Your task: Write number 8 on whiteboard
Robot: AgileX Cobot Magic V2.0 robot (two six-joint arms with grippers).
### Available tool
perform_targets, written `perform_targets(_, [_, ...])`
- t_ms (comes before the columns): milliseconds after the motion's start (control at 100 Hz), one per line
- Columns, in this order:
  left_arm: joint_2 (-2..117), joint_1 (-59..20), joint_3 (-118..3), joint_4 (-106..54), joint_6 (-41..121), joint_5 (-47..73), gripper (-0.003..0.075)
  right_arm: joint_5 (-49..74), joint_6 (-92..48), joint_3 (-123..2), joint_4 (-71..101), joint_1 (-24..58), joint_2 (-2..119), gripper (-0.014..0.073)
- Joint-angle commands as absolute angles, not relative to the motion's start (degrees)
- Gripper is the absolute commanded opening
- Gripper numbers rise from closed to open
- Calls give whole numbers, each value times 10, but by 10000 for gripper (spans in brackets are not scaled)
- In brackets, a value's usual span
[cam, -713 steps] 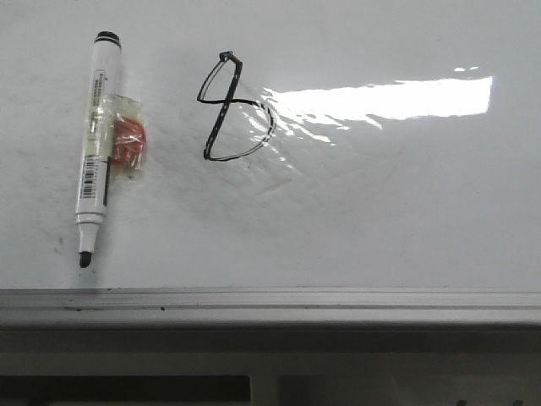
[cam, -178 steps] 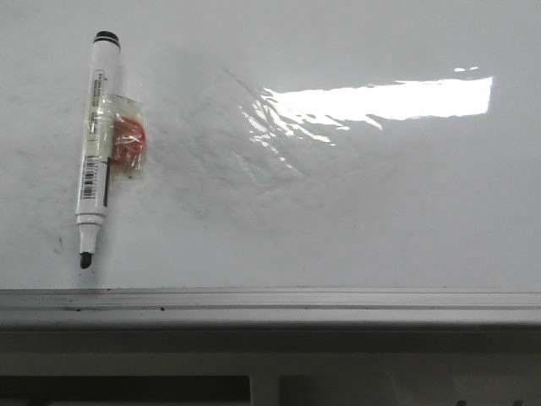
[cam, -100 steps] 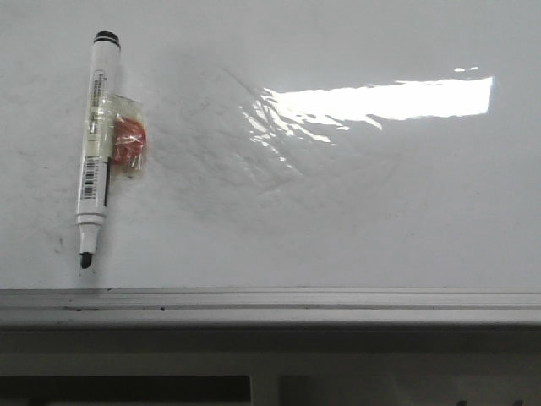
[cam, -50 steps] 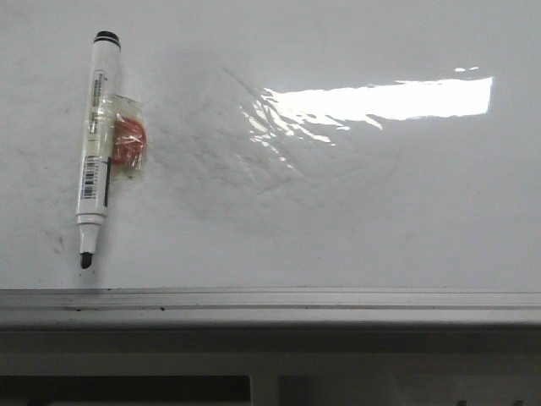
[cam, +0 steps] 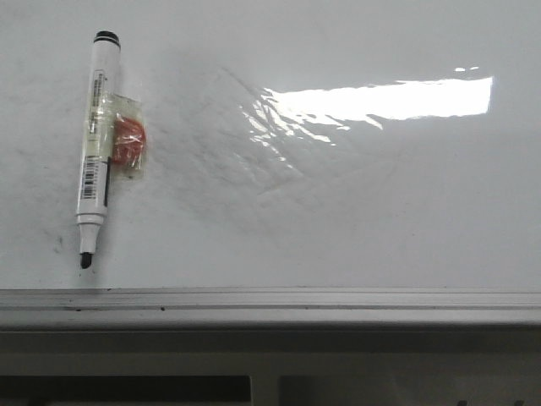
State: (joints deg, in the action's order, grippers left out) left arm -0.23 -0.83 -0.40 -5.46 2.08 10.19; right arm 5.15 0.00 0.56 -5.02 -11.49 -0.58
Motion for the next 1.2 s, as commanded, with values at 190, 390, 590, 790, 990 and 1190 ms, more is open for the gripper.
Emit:
perform_targets(190, [-19, -11, 19, -64, 15, 0, -20, -57, 15, 13, -56, -118, -18, -63])
perform_targets(390, [-19, -11, 18, -64, 15, -13, -20, -20, 15, 0, -55, -118, -17, -63])
perform_targets(590, [-19, -11, 18, -64, 15, -12, -20, 0, 15, -7, -46, -118, -17, -63])
perform_targets(790, [-19, -11, 18, -64, 15, -12, -20, 0, 15, -7, -39, -118, -17, -63])
perform_targets(990, [-19, -11, 18, -64, 15, -12, -20, 4, 15, -7, -35, -118, -17, -63])
perform_targets(1190, [-19, -11, 18, -64, 15, -12, -20, 6, 15, -7, -35, -118, -15, -63])
